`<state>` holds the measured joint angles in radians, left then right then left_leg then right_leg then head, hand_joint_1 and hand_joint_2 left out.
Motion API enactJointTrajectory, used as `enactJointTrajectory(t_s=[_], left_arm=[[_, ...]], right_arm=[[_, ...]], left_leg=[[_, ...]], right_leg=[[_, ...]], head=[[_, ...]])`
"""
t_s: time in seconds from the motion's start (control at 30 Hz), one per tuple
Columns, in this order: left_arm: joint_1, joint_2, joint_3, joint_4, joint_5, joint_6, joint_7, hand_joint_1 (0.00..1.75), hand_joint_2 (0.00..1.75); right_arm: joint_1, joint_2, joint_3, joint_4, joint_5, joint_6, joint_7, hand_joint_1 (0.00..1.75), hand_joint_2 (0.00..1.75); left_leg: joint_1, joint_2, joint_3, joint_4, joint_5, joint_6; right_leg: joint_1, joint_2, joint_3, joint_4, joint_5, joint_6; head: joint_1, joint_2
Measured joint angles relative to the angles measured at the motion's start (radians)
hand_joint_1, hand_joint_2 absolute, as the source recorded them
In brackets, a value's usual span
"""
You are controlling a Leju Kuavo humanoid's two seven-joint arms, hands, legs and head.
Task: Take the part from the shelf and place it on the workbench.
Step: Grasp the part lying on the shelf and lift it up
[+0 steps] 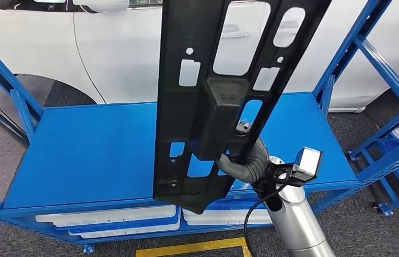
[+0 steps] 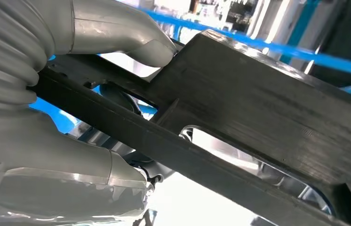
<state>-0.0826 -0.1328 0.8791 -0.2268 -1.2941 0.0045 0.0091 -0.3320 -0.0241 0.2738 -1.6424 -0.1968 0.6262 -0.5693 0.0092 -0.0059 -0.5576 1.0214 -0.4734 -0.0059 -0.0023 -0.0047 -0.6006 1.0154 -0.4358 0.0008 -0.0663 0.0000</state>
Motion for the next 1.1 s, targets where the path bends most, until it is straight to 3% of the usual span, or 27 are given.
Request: enactJointTrajectory(t_s=[0.07,0.13,0.23,0.27,0.3,0.33,0.4,0.47,0.53,0.63,0.73,0.8,0.83,0.87,0.93,1.0,1.1], left_arm=[[-0.002,-0.001,0.001,0.0,0.003,0.001,-0.002,0.0,1.75],[-0.005,-0.003,0.002,0.0,0.004,0.002,-0.003,0.0,1.75],[-0.007,-0.004,0.006,0.0,0.005,0.004,-0.005,0.0,1.75],[-0.008,-0.004,0.008,0.0,0.005,0.004,-0.005,0.0,1.75],[-0.008,-0.005,0.01,0.0,0.005,0.004,-0.005,0.0,1.75],[-0.008,-0.005,0.012,0.0,0.005,0.004,-0.005,0.0,1.75],[-0.008,-0.006,0.014,0.0,0.005,0.004,-0.005,0.0,1.75],[-0.008,-0.007,0.016,0.0,0.001,0.004,-0.006,0.0,1.75],[-0.007,-0.008,0.016,0.001,-0.005,0.005,-0.01,0.0,1.75],[-0.006,-0.008,0.016,0.001,-0.007,0.005,-0.018,0.0,1.75],[-0.011,-0.007,0.02,0.001,0.007,-0.007,-0.025,0.0,1.75],[-0.017,-0.007,0.023,0.001,0.009,-0.014,-0.027,0.0,1.75],[-0.018,-0.007,0.023,0.001,0.008,-0.017,-0.025,0.0,1.75],[-0.016,-0.007,0.023,0.001,0.007,-0.018,-0.023,0.0,1.75],[-0.008,-0.005,0.023,0.001,0.006,-0.018,-0.019,0.0,1.75],[-0.002,-0.004,0.023,0.002,0.005,-0.019,-0.018,0.0,1.75],[-0.003,-0.005,0.023,0.002,0.011,-0.01,-0.056,0.0,1.75]], right_arm=[[0.021,0.0,0.014,-0.019,-0.003,0.004,0.001,1.71,1.75],[0.035,0.0,0.028,-0.036,-0.005,0.004,0.001,1.71,1.75],[0.05,0.0,0.038,-0.048,-0.006,0.003,0.0,1.71,1.75],[0.056,0.0,0.039,-0.049,-0.006,0.003,0.0,1.71,1.75],[0.062,0.0,0.041,-0.049,-0.006,0.003,0.0,1.71,1.75],[0.065,0.0,0.043,-0.05,-0.006,0.003,0.0,1.71,1.75],[0.067,0.0,0.046,-0.055,-0.007,0.003,0.0,1.71,1.75],[0.065,0.0,0.049,-0.06,-0.007,0.003,0.0,1.71,1.75],[0.064,0.0,0.052,-0.062,-0.009,0.002,0.0,1.71,1.75],[0.064,0.0,0.055,-0.062,-0.009,-0.004,0.0,1.71,1.75],[0.066,0.0,0.061,-0.062,-0.002,-0.014,-0.005,1.71,1.75],[0.069,0.0,0.065,-0.061,0.001,-0.016,-0.007,1.71,1.75],[0.07,0.0,0.066,-0.06,0.001,-0.016,-0.008,1.71,1.75],[0.07,0.0,0.068,-0.06,0.001,-0.016,-0.01,1.71,1.75],[0.07,0.0,0.07,-0.059,0.001,-0.015,-0.011,1.71,1.75],[0.069,0.0,0.072,-0.059,0.002,-0.016,-0.012,1.71,1.75],[0.06,-0.001,0.076,-0.07,0.016,-0.023,-0.008,1.71,1.75]], left_leg=[[0.001,-0.001,-0.001,-0.005,0.005,0.012],[0.004,0.0,0.002,-0.013,0.011,0.024],[0.004,0.004,0.003,-0.017,0.014,0.033],[0.003,0.004,0.003,-0.017,0.014,0.033],[0.003,0.004,0.003,-0.016,0.014,0.033],[0.003,0.004,0.004,-0.016,0.014,0.032],[0.003,0.002,0.007,-0.015,0.012,0.029],[0.0,0.002,0.006,-0.013,0.009,0.022],[-0.002,0.002,0.005,-0.014,0.008,0.011],[-0.002,0.002,-0.001,0.008,-0.012,-0.005],[0.0,0.003,-0.072,0.174,-0.101,-0.014],[0.001,0.003,-0.109,0.261,-0.126,-0.018],[0.001,0.004,-0.102,0.253,-0.11,-0.018],[0.002,0.004,-0.078,0.206,-0.077,-0.016],[0.001,0.004,-0.015,0.071,-0.015,-0.011],[-0.002,0.003,0.015,-0.003,-0.001,-0.003],[-0.002,0.0,0.013,-0.013,0.0,0.013]], right_leg=[[-0.001,0.0,-0.003,0.001,0.002,0.01],[-0.002,0.002,-0.017,0.032,-0.022,0.02],[-0.006,0.003,-0.101,0.209,-0.108,0.032],[-0.007,0.003,-0.127,0.262,-0.124,0.034],[-0.008,0.003,-0.137,0.284,-0.121,0.035],[-0.009,0.003,-0.126,0.263,-0.101,0.034],[-0.009,0.003,-0.057,0.128,-0.035,0.027],[-0.005,0.003,-0.002,0.018,-0.002,0.018],[-0.001,0.003,0.006,-0.002,-0.003,0.01],[-0.008,0.003,0.011,-0.011,0.0,-0.007],[-0.008,-0.002,0.014,-0.015,-0.001,-0.019],[-0.007,-0.004,0.014,-0.014,-0.002,-0.02],[-0.007,-0.004,0.015,-0.013,-0.002,-0.019],[-0.007,-0.003,0.017,-0.012,-0.003,-0.018],[-0.005,0.001,0.019,-0.008,-0.007,-0.013],[-0.002,0.003,0.012,-0.003,-0.006,-0.004],[-0.002,0.003,0.003,0.001,-0.004,0.011]], head=[[0.0,0.0],[0.0,0.0],[0.0,0.0],[0.0,0.0],[0.0,0.0],[0.0,0.0],[0.0,0.0],[0.0,0.0],[0.0,0.0],[0.0,0.0],[0.0,0.0],[0.0,0.0],[0.0,0.0],[0.0,0.0],[0.0,0.0],[0.0,0.0],[0.0,0.0]])
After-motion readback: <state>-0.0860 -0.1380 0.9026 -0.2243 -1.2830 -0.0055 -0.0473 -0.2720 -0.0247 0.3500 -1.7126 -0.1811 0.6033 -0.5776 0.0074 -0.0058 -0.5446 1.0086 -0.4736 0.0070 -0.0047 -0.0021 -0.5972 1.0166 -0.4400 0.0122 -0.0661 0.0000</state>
